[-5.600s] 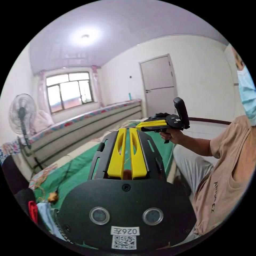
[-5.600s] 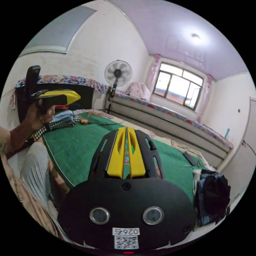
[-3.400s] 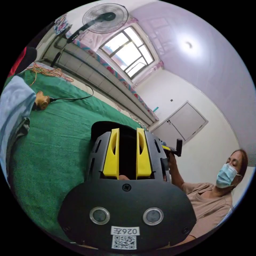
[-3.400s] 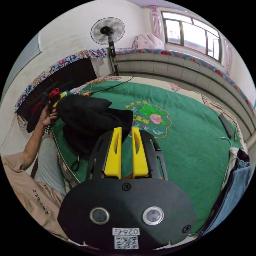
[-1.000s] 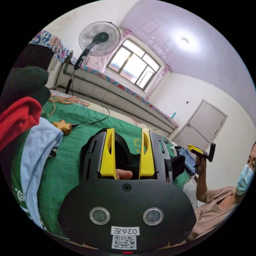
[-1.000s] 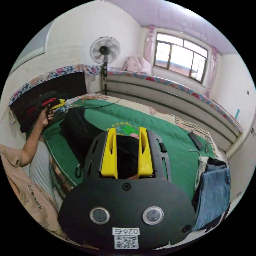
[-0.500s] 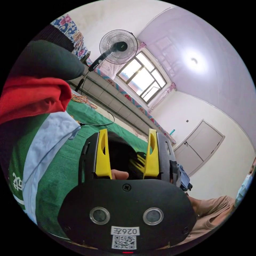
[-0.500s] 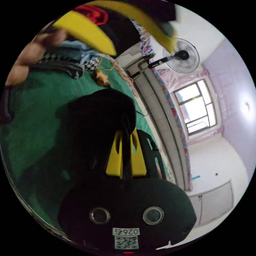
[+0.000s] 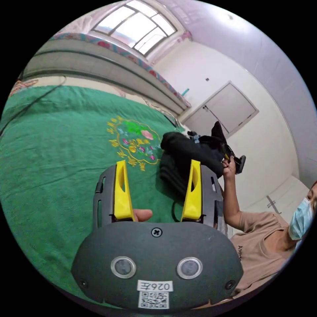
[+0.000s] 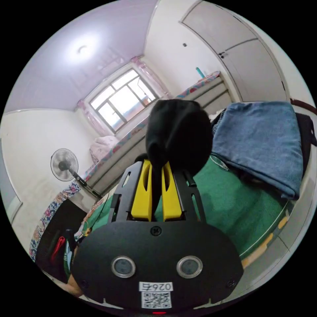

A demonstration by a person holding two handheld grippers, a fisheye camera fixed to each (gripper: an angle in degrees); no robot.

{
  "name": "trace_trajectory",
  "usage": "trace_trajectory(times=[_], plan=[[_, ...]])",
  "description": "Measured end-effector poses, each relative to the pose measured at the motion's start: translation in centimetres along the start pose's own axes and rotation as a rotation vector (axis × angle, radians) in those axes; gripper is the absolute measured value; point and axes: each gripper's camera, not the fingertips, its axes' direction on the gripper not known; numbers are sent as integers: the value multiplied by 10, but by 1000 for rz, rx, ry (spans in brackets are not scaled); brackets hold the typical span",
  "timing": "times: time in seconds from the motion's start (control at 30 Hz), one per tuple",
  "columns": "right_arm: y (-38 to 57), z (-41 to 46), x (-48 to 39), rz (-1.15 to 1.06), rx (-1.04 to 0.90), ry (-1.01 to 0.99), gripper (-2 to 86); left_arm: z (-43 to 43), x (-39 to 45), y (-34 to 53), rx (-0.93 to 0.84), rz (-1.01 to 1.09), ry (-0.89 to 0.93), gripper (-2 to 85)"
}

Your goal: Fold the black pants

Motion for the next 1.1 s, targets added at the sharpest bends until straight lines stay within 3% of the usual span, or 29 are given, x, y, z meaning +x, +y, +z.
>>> trace_trajectory(times=[0.17, 0.23, 0.3, 0.4, 0.47, 0.6, 0.73, 0.87, 0.93, 1.1], plan=[[-37, -35, 63, 98, 70, -37, -2, 91, 37, -22, -204, 44, -11, 257], [-49, -38, 71, 69, 29, -34, -3, 117, 65, -28, -282, 184, -284, 169], [-58, -40, 72, 26, -10, -28, -3, 120, 72, -37, -312, 178, -245, 97], [-70, -54, 69, -43, 17, -85, -4, 85, 76, -44, -215, 150, -108, 66], [-81, -75, 66, -89, 83, -166, -6, 47, 86, -42, -144, 176, -167, 63], [-100, -110, 65, -132, 174, -250, -8, -68, 112, -21, -41, 243, -462, 63], [-123, -104, 65, -186, 30, -224, -8, -143, 100, 10, -20, 149, -622, 63], [-119, -53, 78, -200, -273, -113, -6, -166, 54, 33, -34, -13, -633, 61], [-119, -30, 84, -175, -349, -139, -6, -186, 21, 36, 45, -127, -566, 56], [-162, -17, 57, -213, -298, -204, -6, -238, 24, 16, 267, -147, -479, 52]])
